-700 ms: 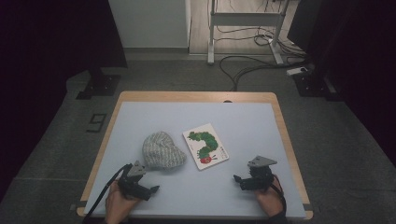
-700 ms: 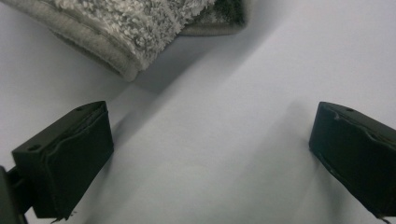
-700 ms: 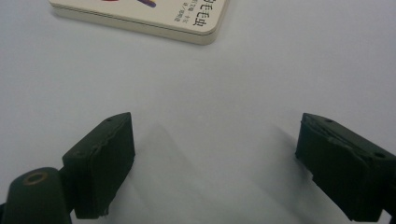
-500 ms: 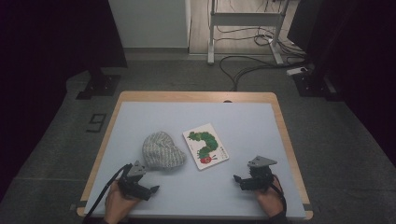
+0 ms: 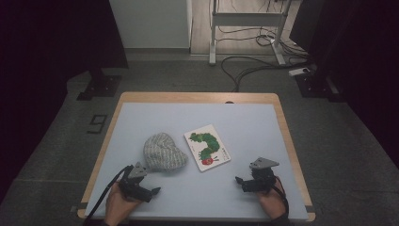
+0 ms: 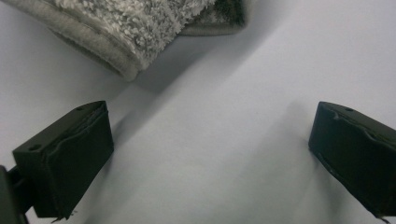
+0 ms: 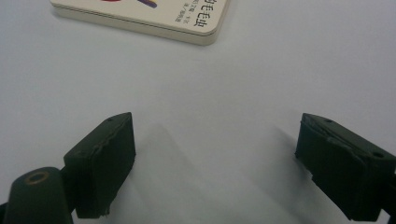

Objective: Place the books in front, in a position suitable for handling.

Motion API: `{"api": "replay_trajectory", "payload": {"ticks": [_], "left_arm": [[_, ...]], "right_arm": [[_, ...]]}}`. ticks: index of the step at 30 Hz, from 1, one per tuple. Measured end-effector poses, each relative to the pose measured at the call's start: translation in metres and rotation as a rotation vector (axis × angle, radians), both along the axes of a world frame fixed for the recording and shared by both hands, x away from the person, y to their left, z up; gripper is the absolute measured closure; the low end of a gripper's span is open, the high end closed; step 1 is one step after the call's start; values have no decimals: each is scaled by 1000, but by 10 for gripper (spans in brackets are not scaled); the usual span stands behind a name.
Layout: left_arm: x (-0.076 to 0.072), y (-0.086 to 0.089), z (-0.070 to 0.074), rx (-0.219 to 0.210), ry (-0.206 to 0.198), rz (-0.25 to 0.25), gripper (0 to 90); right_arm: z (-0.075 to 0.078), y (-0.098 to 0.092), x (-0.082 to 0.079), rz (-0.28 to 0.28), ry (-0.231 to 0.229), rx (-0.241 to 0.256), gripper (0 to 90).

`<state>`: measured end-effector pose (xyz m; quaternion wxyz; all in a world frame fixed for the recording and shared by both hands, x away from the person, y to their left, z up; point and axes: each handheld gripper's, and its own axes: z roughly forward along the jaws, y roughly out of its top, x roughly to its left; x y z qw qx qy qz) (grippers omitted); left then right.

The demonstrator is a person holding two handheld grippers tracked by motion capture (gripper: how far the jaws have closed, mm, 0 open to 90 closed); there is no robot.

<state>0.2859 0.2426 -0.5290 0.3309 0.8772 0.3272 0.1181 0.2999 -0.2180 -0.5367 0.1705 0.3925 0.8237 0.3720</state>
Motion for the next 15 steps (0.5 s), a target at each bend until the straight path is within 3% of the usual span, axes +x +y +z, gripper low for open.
{"api": "replay_trajectory", "payload": {"ticks": [6, 10, 15], "left_arm": [[0, -1, 1, -3, 5, 14, 0], [3, 2, 5, -43, 37, 28, 0], [3, 12, 23, -72, 6, 54, 0]], "right_arm": [[0, 0, 0, -1, 0, -1, 115], [0, 0, 0, -1, 0, -1, 115], [0, 0, 0, -3, -1, -2, 114]]}}
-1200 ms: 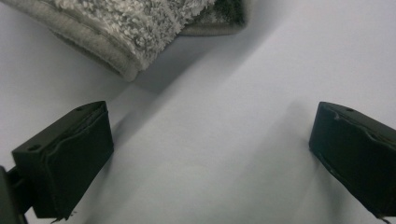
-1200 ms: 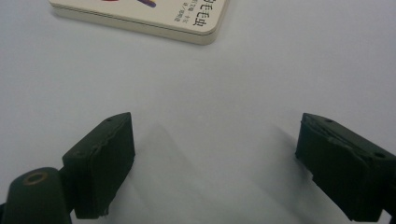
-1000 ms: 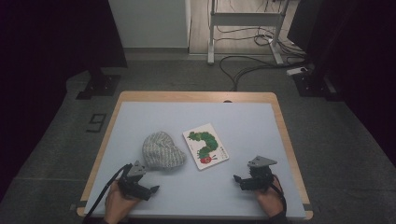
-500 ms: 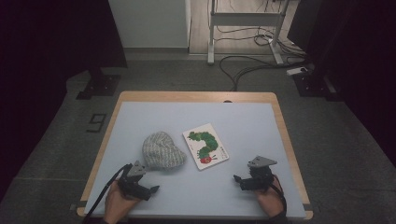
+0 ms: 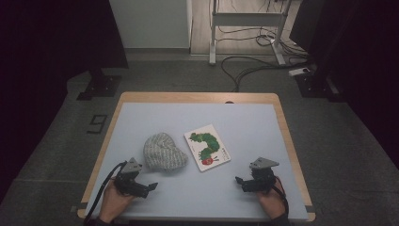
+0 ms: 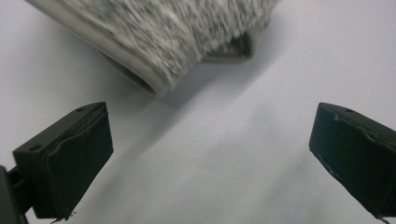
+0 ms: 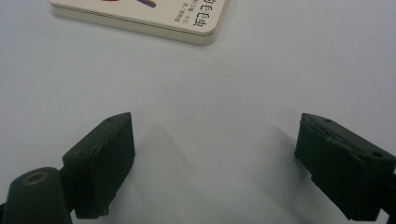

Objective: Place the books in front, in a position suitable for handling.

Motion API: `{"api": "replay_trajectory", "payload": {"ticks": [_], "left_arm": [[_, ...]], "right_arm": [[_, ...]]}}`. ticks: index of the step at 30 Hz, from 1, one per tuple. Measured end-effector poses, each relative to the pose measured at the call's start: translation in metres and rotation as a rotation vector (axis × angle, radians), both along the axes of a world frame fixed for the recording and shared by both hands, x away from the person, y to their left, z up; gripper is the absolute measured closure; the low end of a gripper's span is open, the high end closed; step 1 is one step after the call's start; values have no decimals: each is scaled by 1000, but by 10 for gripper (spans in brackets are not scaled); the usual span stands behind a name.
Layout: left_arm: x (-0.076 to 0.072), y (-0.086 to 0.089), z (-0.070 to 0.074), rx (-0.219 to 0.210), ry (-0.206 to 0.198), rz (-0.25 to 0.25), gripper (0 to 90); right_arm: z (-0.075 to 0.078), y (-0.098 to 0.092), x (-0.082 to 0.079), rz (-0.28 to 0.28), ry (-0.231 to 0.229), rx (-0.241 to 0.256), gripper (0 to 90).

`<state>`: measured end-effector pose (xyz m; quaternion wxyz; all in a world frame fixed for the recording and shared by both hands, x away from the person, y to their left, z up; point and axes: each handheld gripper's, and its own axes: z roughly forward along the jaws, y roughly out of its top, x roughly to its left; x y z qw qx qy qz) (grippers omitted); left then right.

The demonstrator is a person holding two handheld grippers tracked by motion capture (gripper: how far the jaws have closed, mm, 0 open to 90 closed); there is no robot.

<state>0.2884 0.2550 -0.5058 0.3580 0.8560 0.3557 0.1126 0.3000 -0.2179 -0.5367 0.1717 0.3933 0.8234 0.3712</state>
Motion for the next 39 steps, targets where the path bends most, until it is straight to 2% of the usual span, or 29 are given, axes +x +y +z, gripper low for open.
{"api": "replay_trajectory", "payload": {"ticks": [4, 11, 20, 25, 30, 31, 34, 39], "left_arm": [[3, 3, 16, 23, -25, 3, 0], [19, -8, 44, 31, -10, -26, 0], [45, -35, 59, 65, -37, -69, 0], [59, -48, 58, 67, -40, -69, 35], [71, -53, 48, 81, -11, -67, 69], [76, -55, 40, 98, 12, -81, 88], [81, -58, 27, 142, 43, -86, 93], [85, -58, 16, 139, 79, -103, 130]], "right_arm": [[0, 0, 0, 0, 0, 0, 114], [0, 0, 0, 1, -1, -1, 115], [0, 0, 0, 1, 0, 0, 114], [0, 0, 0, 1, 0, 0, 114], [0, 0, 0, 1, 0, 1, 114], [0, 0, 0, 1, 1, 1, 114], [0, 0, 0, 1, 0, 0, 114], [0, 0, 0, 1, 0, 1, 114]]}}
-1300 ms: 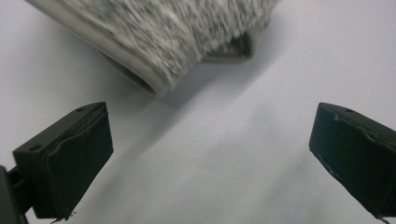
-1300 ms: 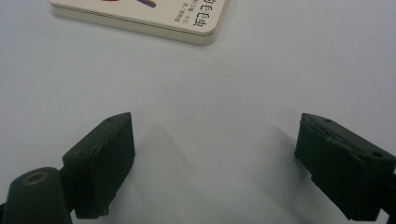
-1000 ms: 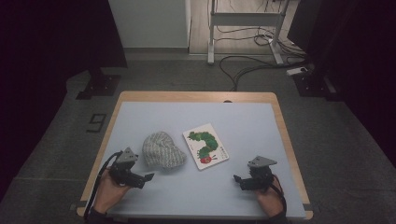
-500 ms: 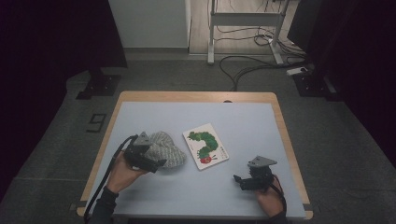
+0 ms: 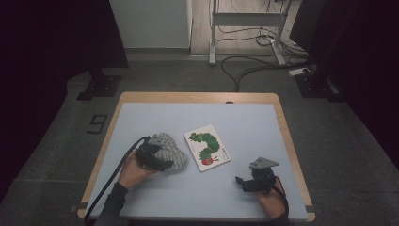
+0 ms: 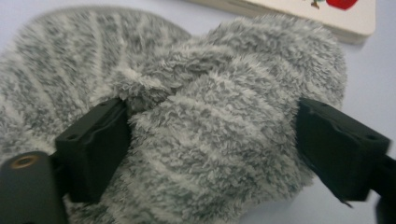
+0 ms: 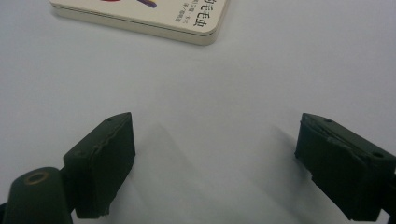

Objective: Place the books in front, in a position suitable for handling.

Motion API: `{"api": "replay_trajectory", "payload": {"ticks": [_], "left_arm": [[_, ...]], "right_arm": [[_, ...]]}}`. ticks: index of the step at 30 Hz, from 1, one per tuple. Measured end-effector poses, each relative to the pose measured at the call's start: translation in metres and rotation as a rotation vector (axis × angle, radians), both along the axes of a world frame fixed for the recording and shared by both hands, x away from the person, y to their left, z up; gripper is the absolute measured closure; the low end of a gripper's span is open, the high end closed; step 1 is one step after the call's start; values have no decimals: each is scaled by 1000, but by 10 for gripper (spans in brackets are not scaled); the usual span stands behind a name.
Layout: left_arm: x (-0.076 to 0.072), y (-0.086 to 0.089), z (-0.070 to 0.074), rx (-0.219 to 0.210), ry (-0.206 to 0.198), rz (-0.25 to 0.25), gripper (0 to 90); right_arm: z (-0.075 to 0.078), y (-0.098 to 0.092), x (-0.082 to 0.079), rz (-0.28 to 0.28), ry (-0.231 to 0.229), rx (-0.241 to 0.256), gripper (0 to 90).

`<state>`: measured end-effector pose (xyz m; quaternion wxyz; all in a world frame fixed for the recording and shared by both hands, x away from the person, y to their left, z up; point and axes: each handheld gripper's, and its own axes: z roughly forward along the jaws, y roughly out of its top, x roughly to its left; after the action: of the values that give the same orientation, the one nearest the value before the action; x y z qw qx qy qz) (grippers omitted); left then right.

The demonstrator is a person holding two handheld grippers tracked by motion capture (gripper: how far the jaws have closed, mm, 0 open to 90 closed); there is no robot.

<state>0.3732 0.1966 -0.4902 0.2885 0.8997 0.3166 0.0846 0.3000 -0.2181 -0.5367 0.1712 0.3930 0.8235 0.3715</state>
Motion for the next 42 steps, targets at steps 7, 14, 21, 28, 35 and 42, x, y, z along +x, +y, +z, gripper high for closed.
{"api": "replay_trajectory", "payload": {"ticks": [7, 14, 21, 28, 35, 42], "left_arm": [[-1, 7, -17, -94, 38, -11, 283], [-8, 4, -18, -111, 17, -38, 560], [-11, 5, 0, -109, -40, -44, 649], [-17, 10, 37, -129, -89, -45, 648], [-16, 10, 55, -158, -78, -58, 645], [-16, -10, 74, -162, -76, -107, 641]], "right_arm": [[0, 0, 0, 0, 1, 1, 114], [0, 0, 0, 0, 3, -2, 113], [0, 0, 1, 7, 12, 3, 85], [1, -3, 3, 23, 31, 38, 64], [11, -3, 3, 69, 42, 91, 58], [35, 14, 9, 167, 28, 165, 57]]}}
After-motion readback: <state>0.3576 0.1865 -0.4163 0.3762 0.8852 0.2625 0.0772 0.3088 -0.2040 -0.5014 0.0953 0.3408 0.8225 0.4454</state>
